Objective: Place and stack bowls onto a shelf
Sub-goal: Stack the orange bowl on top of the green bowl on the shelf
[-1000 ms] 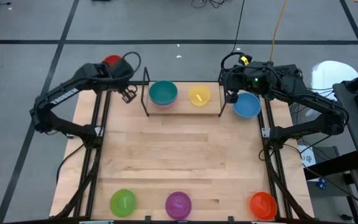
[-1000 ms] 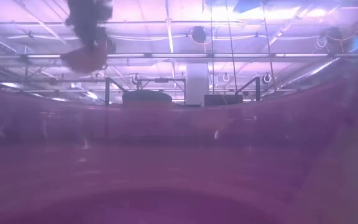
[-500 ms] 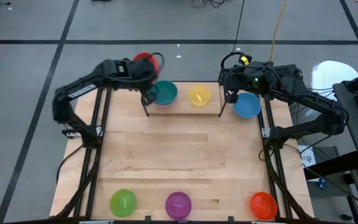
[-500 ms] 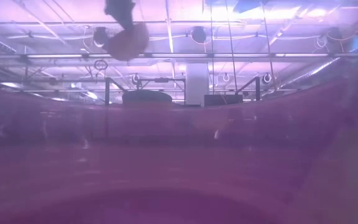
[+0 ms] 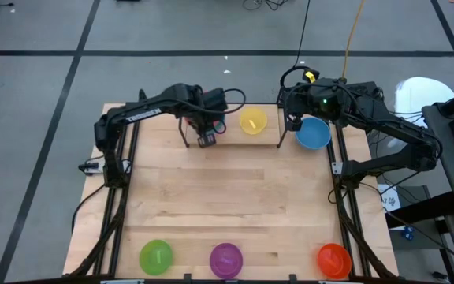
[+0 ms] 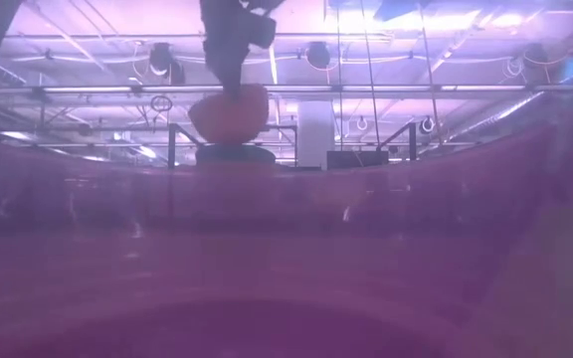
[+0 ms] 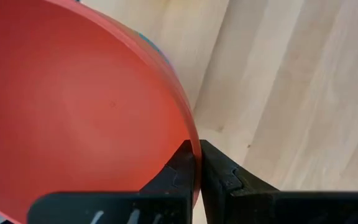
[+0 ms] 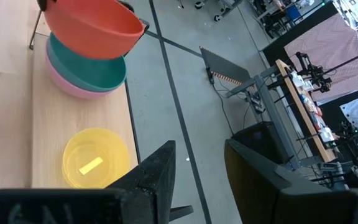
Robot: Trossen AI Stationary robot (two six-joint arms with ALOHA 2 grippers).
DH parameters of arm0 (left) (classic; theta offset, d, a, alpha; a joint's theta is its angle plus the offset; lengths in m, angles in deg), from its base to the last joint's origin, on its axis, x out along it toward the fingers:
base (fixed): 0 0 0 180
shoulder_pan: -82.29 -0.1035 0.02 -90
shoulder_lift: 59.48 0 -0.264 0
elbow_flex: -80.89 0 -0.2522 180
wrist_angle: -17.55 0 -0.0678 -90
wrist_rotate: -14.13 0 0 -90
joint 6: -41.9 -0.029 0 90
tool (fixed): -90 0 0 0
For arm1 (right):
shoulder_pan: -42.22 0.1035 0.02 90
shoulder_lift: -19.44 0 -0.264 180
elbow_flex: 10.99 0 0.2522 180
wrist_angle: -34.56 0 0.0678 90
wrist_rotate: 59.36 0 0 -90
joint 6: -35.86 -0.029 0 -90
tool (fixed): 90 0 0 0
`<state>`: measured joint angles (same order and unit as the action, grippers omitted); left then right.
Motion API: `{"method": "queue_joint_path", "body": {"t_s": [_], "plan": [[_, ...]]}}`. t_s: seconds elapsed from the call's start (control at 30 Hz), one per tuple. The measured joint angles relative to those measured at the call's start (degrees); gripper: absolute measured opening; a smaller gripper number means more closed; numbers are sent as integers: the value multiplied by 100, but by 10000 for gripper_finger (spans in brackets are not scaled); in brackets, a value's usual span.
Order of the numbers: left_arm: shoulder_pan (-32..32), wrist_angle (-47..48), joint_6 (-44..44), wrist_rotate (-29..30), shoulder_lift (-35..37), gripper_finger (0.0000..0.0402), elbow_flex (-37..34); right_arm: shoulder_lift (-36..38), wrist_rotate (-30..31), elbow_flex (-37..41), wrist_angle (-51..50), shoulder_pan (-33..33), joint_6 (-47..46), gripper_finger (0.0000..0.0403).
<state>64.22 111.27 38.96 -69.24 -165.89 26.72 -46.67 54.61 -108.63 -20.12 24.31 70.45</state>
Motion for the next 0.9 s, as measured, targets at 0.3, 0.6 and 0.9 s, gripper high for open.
{"method": "queue_joint_path", "body": {"t_s": [0.3, 0.6, 0.9], "plan": [[-198, -31, -202, -258, -306, 10, 0, 0, 1, 0, -150, 2, 12, 130], [-411, -5, -298, -461, -302, 10, -3, 2, 1, -1, -139, 2, 15, 130], [-482, -106, -298, -516, -300, 10, -468, 0, 0, -1, -137, 1, 14, 130]]}}
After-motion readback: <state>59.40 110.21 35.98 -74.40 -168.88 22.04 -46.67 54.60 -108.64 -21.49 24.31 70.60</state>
